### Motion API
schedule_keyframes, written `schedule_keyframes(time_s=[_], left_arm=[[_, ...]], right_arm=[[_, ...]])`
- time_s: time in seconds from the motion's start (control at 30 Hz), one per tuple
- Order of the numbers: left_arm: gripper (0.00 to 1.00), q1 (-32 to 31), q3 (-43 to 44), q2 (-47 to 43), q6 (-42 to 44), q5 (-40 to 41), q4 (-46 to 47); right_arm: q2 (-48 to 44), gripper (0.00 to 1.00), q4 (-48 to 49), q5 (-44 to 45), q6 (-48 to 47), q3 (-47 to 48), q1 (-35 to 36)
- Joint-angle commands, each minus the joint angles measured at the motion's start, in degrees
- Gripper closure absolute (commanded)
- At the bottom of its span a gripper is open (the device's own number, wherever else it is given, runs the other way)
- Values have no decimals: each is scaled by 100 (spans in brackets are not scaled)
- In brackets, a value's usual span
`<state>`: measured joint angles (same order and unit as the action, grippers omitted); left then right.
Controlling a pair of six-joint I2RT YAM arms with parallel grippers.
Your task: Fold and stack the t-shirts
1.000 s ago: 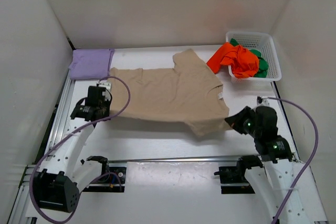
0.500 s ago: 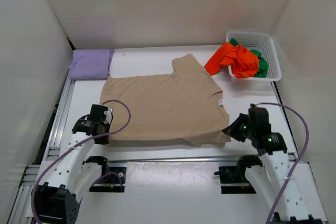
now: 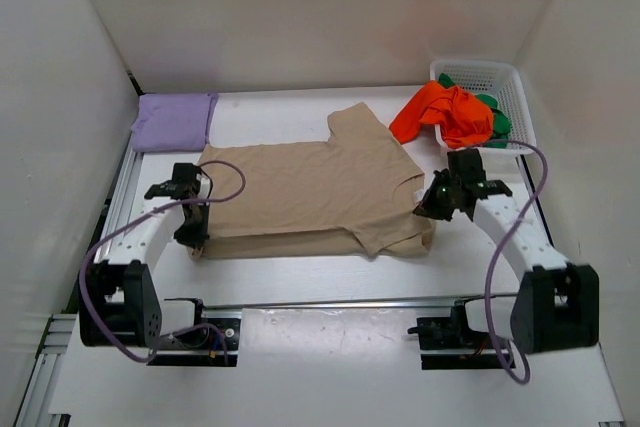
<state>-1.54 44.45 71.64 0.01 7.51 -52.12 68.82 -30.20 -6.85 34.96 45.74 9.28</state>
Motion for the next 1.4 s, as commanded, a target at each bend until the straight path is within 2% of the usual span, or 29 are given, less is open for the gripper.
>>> schedule_keyframes(time_s=[0.0, 0.3, 0.53, 0.57, 0.77, 0.83, 0.97, 1.03, 1.07, 1.1, 1.17, 1.37], left_arm=[[78, 66, 328, 297, -1, -179, 289], [77, 119, 592, 772, -1, -179, 343], [64, 224, 828, 1237, -1, -48, 527], [58, 285, 1029, 1317, -1, 31, 579], [53, 558, 1839, 1940, -1, 453, 632], [52, 637, 2094, 2082, -1, 750, 633], [54, 866, 2375, 2215, -1, 954, 572], [56, 866, 2376, 1987, -1, 535, 205], [53, 866, 2306, 1829, -1, -51, 98], [44, 814, 2227, 1497, -1, -257, 27], [36, 656, 1885, 1249, -1, -477, -62], [32, 93, 1155, 1238, -1, -180, 254]], right_arm=[[623, 99, 427, 237, -446, 584, 65], [1880, 99, 410, 360, -868, 1815, 65], [2723, 99, 146, 333, -991, 2369, 65], [2794, 94, 146, 334, -939, 2457, 65], [3216, 70, -92, 518, -938, 3099, 249], [3217, 66, -197, 632, -938, 3178, 303], [2981, 62, -337, 694, -938, 3083, 355], [2568, 57, -338, 694, -869, 2688, 408], [2410, 55, -338, 694, -868, 2512, 408], [2086, 51, -338, 694, -807, 2345, 408], [1795, 47, -391, 694, -754, 1853, 408], [1266, 37, -391, 553, -482, 886, 408]])
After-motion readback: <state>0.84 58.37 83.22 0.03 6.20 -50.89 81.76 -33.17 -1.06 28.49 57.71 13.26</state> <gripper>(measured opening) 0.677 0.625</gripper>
